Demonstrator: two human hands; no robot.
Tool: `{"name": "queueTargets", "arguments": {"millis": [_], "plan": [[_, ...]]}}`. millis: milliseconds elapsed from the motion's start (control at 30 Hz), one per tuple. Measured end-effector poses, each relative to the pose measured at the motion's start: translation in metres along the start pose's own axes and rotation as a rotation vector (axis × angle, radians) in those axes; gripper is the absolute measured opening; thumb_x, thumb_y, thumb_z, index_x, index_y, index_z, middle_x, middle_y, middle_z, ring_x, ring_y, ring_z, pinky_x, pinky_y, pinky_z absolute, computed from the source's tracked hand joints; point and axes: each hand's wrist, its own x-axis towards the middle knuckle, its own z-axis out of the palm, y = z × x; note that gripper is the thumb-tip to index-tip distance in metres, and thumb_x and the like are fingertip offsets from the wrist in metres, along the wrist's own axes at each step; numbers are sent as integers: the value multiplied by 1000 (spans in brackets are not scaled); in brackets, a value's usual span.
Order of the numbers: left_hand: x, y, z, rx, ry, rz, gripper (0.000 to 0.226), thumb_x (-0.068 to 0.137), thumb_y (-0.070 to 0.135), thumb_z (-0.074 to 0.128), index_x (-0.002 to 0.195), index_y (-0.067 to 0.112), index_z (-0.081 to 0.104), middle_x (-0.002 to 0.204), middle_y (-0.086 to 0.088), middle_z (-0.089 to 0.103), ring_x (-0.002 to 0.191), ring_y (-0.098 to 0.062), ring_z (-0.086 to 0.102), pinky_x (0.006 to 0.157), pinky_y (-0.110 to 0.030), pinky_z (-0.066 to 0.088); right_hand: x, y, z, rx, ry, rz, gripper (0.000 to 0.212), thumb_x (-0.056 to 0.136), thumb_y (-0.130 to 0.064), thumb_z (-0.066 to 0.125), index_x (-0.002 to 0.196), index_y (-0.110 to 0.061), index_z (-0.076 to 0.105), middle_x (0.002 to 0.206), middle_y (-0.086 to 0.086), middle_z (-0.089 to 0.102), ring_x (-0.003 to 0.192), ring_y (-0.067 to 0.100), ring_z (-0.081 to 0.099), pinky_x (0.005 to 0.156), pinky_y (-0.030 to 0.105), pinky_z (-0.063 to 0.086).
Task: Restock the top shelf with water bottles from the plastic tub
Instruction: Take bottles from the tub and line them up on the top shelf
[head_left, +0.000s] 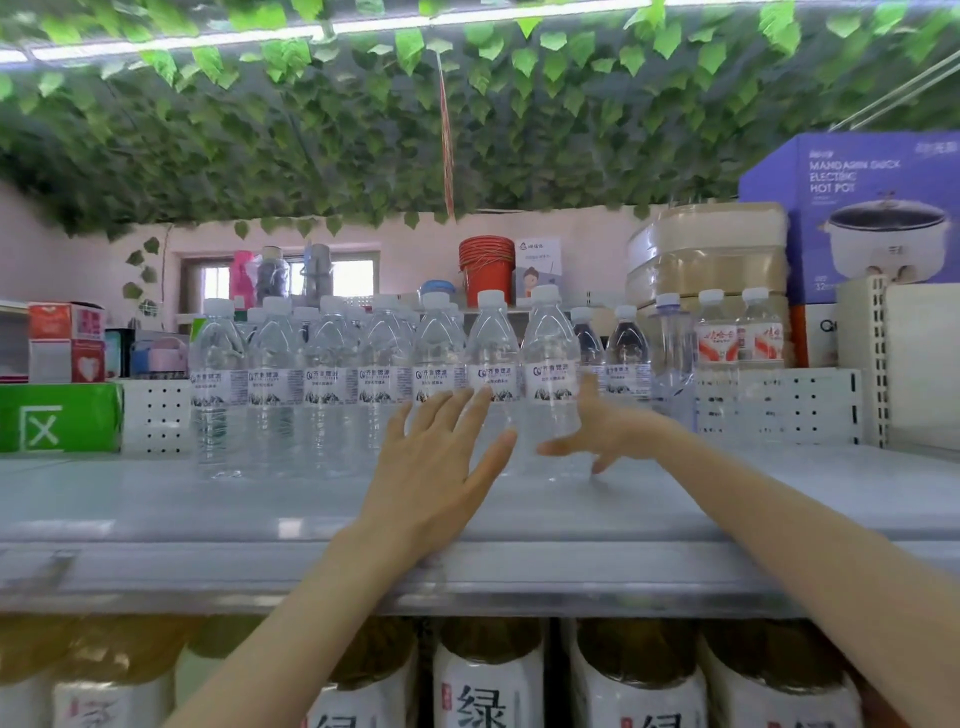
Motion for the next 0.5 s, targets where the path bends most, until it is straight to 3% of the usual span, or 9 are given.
{"name": "queueTargets", "arguments": {"millis": [67, 133, 200, 267, 367, 500], "plan": [[-1, 1, 0, -8, 7, 10, 84, 77, 65, -11, 150, 31, 12, 155, 12, 20, 142, -8, 12, 114, -33, 0, -1, 3, 5, -110, 19, 56, 120, 76, -27, 78, 148, -14, -17, 158, 10, 7, 128, 35, 40, 88, 38, 54], [-1, 0, 0, -25, 7, 16, 82, 78, 64, -10, 149, 32, 15, 154, 12, 22, 142, -8, 13, 114, -33, 1, 2, 0, 7, -97, 74, 89, 111, 76, -22, 78, 149, -10, -6, 156, 13, 14, 126, 36, 42, 90, 38, 52], [-1, -1, 1, -34, 12, 19, 82, 78, 64, -9, 149, 32, 17, 154, 12, 24, 142, -9, 15, 115, -34, 3, 5, -2, 10, -143, 114, 51, 111, 78, -22, 76, 149, -8, -8, 155, 14, 19, 122, 36, 46, 87, 37, 51], [-1, -1, 1, -48, 19, 17, 82, 78, 64, -8, 149, 31, 19, 153, 11, 25, 142, -10, 16, 115, -34, 4, 6, 0, 12, -307, 131, -36, 121, 78, -29, 76, 147, -7, -22, 155, 16, 20, 121, 35, 48, 91, 37, 48], [-1, -1, 1, -60, 14, 13, 83, 78, 64, -8, 149, 31, 19, 154, 12, 25, 141, -9, 15, 115, -33, 3, 6, 6, 12, -392, 132, -129, 131, 76, -36, 76, 139, -9, -36, 157, 17, 12, 140, 33, 27, 112, 40, 26], [-1, -1, 1, -78, 26, 14, 83, 78, 65, -7, 148, 31, 21, 152, 11, 28, 141, -10, 18, 115, -34, 6, 2, 8, 7, -629, 229, -255, 148, 61, -51, 82, 128, -27, -48, 151, 5, -35, 145, 31, -11, 113, 61, 15]]}}
